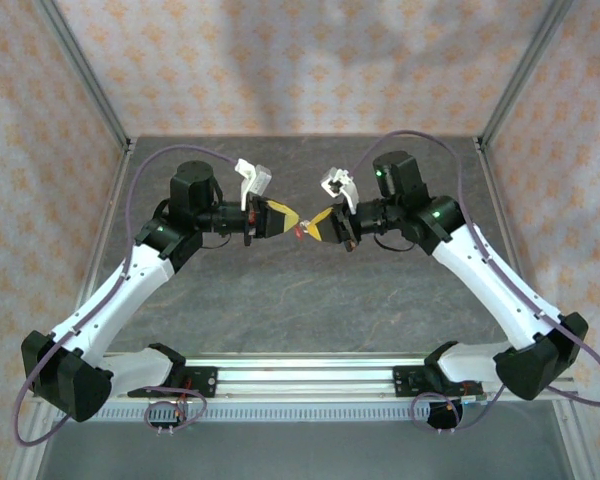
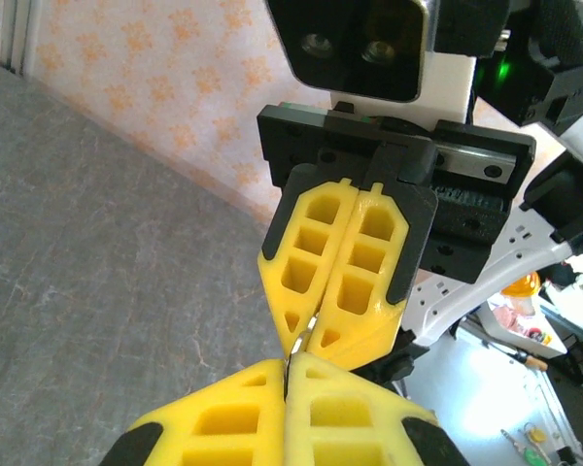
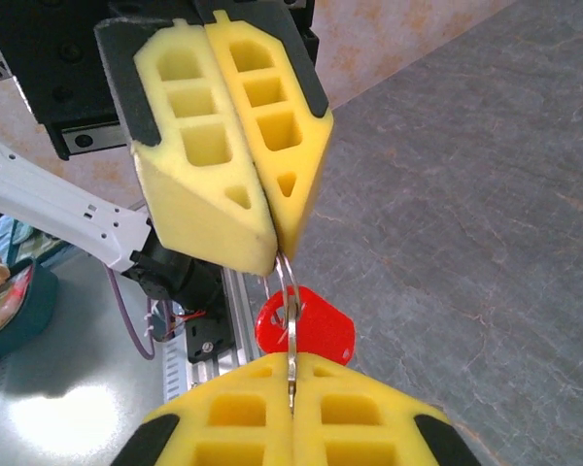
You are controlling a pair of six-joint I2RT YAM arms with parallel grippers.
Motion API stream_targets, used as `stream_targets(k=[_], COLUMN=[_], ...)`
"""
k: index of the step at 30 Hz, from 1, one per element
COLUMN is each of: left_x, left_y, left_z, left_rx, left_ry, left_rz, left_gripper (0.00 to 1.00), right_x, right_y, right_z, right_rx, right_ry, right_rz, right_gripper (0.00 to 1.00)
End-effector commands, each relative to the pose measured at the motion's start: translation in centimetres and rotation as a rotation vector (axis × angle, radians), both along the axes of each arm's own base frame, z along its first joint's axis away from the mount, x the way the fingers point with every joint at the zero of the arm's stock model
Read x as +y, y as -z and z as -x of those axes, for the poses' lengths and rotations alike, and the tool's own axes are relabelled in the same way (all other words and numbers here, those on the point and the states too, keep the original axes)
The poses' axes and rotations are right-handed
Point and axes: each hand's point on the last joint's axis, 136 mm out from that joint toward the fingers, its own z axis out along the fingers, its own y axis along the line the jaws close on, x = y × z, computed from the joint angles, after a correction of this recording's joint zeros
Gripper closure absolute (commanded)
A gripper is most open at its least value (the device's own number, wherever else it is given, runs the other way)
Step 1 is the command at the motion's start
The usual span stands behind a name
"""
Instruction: Remove the keys from the keyring
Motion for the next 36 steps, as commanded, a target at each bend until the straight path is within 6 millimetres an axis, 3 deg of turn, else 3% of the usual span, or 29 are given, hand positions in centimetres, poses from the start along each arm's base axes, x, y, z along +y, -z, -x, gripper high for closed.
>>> stream_targets(k=[1, 7, 17, 21, 30, 36], left_x=[0.1, 0.4, 0.4, 0.7, 2.4, 4.3], left_y=[-2.0, -3.0, -2.6, -1.8, 3.0, 9.5], left_z=[0.3, -0.1, -0.4, -0.7, -2.1, -4.3], left_rx=[-0.046, -0.047, -0.038, -0.036, 0.000, 0.104], left_ry=[-0.011, -0.031, -0.041, -0.065, -0.226, -0.416], left_rz=[0.061, 0.108, 0.099, 0.065, -0.091, -0.184], left_gripper=[1.00, 1.00, 1.00, 1.00, 1.00, 1.00], right_x=[-0.2, -0.4, -0.5, -1.2, -3.3, -5.8], right_y=[-1.2, -0.7, 0.3, -0.3, 0.3, 2.3], right_z=[0.0, 0.7, 0.6, 0.9, -0.2, -1.9], right_rx=[-0.065, -0.072, -0.059, -0.084, -0.115, -0.128], right_ry=[0.015, 0.001, 0.017, 0.042, 0.255, 0.462], right_rz=[-0.051, -0.056, -0.037, -0.050, -0.086, -0.074], right_gripper=[1.00, 1.00, 1.00, 1.00, 1.00, 1.00])
